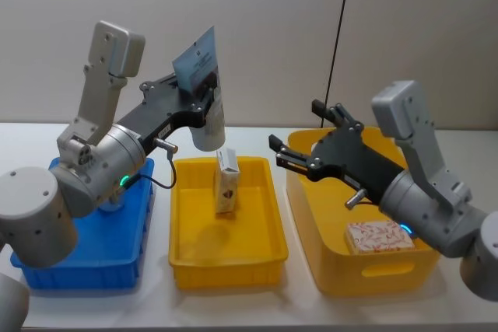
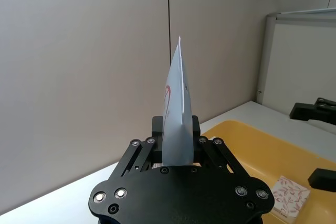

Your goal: Bimanual collaborative sorting of washing and personal care products

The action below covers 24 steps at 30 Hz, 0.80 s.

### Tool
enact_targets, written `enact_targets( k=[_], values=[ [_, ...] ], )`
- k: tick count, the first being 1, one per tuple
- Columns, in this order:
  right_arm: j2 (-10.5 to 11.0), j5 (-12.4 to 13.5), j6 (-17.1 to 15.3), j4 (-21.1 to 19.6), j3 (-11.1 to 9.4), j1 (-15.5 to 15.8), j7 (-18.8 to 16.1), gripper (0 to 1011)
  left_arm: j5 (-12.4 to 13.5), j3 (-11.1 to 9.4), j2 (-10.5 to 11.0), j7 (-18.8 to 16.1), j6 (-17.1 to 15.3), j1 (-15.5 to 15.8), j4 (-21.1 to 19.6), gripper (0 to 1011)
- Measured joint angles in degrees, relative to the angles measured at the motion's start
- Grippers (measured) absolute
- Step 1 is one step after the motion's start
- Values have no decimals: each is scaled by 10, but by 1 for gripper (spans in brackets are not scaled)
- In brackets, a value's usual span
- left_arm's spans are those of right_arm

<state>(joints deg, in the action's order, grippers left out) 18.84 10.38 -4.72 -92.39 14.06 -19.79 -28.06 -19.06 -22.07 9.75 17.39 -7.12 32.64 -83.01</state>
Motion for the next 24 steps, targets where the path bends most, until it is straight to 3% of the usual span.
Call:
enact_targets(
  k=[9,24],
  values=[
    [-5,14,11,52,17,-42,-33,1004,0,-1,0,1,1,1,1,240],
    [-28,30,46,173,51,-127,-87,1004,0,-1,-1,2,1,1,1,241]
  ],
)
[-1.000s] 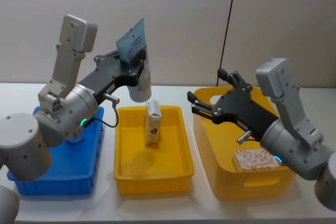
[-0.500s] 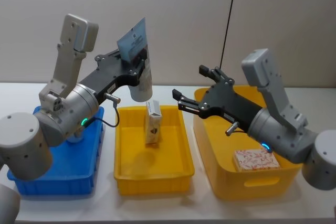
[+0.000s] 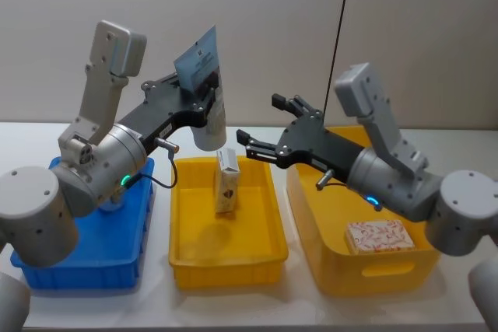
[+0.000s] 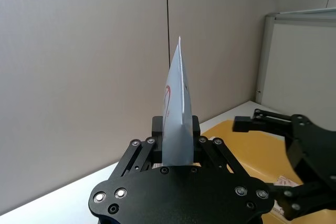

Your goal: Bimanual collaborative sorting of washing and personal care products

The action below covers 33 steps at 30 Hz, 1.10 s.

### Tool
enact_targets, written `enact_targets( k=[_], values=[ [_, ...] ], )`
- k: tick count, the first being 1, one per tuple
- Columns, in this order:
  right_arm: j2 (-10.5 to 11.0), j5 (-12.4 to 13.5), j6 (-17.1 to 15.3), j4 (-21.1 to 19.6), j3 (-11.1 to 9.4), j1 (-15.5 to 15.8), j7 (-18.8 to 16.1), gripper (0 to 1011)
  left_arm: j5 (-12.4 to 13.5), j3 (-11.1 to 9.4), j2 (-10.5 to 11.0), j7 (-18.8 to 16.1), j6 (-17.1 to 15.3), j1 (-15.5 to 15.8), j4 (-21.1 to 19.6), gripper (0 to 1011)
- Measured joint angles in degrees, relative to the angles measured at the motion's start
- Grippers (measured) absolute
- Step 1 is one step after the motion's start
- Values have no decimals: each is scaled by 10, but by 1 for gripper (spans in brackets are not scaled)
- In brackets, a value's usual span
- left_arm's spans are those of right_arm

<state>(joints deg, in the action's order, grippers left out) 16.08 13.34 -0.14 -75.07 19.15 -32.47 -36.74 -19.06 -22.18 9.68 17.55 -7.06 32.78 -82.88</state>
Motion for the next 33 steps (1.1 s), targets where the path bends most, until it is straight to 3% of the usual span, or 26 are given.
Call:
enact_targets(
  k=[13,33],
  values=[
    [-22,7,25,77,23,-49,-25,1004,0,0,0,0,0,0,0,240],
    [-48,7,49,144,52,-95,-36,1004,0,0,0,0,0,0,0,240]
  ],
)
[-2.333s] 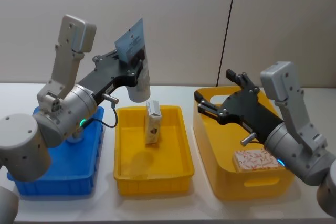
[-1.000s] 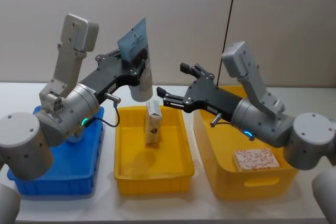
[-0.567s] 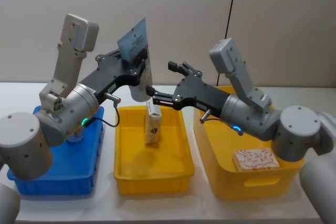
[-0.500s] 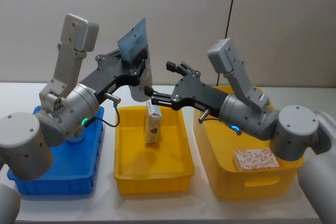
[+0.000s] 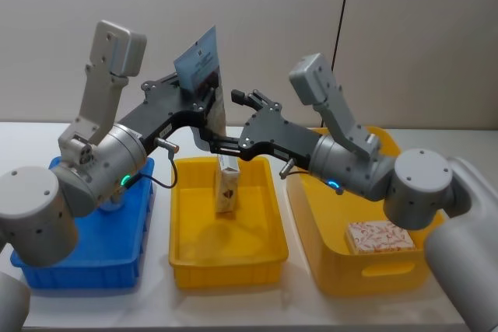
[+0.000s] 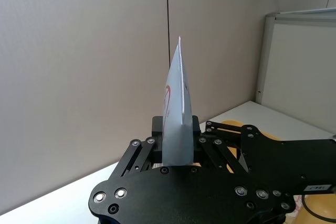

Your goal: Bimanual collaborative sorting of washing and personal care products

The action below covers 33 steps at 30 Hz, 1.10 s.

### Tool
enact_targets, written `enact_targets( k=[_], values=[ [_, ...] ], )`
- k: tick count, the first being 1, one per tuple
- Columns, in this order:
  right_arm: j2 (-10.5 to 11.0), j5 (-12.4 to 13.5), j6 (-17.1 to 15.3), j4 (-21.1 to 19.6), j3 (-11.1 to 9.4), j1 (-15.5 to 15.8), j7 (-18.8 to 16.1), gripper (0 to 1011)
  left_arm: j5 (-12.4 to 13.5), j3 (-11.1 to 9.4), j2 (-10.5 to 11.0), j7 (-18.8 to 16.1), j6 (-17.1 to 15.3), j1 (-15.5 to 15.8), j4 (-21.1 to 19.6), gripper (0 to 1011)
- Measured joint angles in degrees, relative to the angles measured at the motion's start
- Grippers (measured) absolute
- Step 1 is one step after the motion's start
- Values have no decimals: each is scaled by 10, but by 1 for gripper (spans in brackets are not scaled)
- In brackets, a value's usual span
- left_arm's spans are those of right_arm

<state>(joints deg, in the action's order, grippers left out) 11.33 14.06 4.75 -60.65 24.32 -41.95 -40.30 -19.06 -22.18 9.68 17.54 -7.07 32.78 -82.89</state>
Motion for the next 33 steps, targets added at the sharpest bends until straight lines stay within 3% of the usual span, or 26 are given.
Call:
enact_targets(
  k=[8,11,28,33],
  values=[
    [-11,-3,8,31,9,-19,0,1000,0,0,0,0,0,0,0,240],
    [-15,-3,11,43,12,-25,0,946,0,0,0,0,0,0,0,240],
    [-30,9,28,87,22,-49,-12,480,0,0,0,0,0,0,0,242],
    [-33,12,32,94,24,-53,-13,405,0,0,0,0,0,0,0,336]
  ],
)
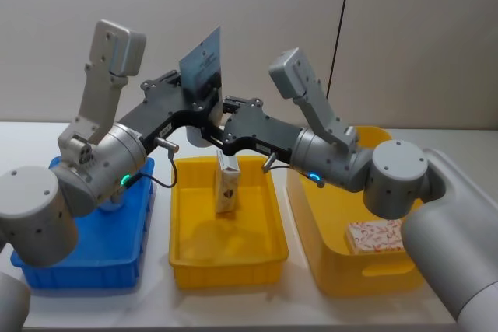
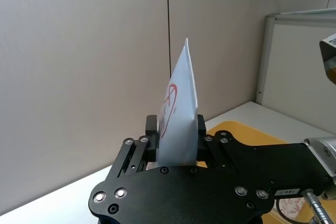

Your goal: Bimanual collaborative sorting of washing and personal care products

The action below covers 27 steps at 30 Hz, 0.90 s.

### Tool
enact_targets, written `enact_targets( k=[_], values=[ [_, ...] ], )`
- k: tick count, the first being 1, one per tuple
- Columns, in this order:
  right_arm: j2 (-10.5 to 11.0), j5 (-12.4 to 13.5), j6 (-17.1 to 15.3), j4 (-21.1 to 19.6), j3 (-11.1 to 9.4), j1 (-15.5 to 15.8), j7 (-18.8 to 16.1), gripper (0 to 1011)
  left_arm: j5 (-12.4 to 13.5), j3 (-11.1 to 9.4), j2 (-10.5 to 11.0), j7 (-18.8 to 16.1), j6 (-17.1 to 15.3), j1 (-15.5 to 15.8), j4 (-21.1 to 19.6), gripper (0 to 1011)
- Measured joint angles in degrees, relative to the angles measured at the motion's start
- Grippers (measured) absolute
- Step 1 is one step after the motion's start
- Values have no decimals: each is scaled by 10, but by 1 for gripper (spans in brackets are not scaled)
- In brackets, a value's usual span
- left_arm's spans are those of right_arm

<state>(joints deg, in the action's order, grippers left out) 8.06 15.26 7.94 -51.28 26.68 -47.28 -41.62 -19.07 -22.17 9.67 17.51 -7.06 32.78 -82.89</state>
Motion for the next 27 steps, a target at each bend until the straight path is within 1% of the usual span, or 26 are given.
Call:
enact_targets(
  k=[1,2,3,4,5,6,7,8,9,11,12,13,15,16,18,20,21,22,23,27],
  values=[
    [-1,1,1,2,1,-1,0,370,0,0,0,0,0,0,0,378],
    [-1,2,2,3,1,-2,-1,361,0,0,0,0,0,0,0,378],
    [-1,2,3,3,1,-2,-1,355,0,0,0,0,0,0,0,435],
    [-2,3,4,5,2,-3,-1,330,0,0,0,0,0,0,0,458],
    [-2,3,4,6,2,-3,-1,330,0,0,0,0,0,0,0,468],
    [-2,4,5,6,2,-4,-1,302,0,0,0,0,0,0,0,540],
    [-3,5,6,7,2,-5,-1,286,0,0,0,0,0,0,0,554],
    [-3,5,6,8,3,-5,-1,278,0,0,0,0,0,0,0,612],
    [-3,5,6,8,3,-5,0,272,0,0,0,0,0,0,0,612],
    [-3,6,7,8,3,-5,2,249,0,0,0,0,0,0,0,696],
    [-3,6,7,8,3,-5,4,234,0,0,0,0,0,0,0,696],
    [-2,6,6,7,3,-5,9,226,0,0,0,0,0,0,0,754],
    [-2,6,6,5,3,-4,14,212,0,0,0,0,0,0,0,796],
    [-1,6,5,2,3,-3,20,200,0,0,0,0,0,0,0,850],
    [0,5,3,-1,2,-1,27,192,0,0,0,0,0,0,0,882],
    [3,3,-1,-7,1,3,40,186,0,0,0,0,0,0,0,964],
    [3,2,-2,-9,0,3,44,180,0,0,0,0,0,0,0,964],
    [4,2,-4,-12,-1,5,48,180,0,0,0,0,0,0,0,993],
    [6,0,-7,-17,-2,8,58,175,0,0,0,0,0,0,0,1001],
    [12,-4,-14,-32,-7,16,82,175,0,0,0,0,0,0,0,1001]
  ],
)
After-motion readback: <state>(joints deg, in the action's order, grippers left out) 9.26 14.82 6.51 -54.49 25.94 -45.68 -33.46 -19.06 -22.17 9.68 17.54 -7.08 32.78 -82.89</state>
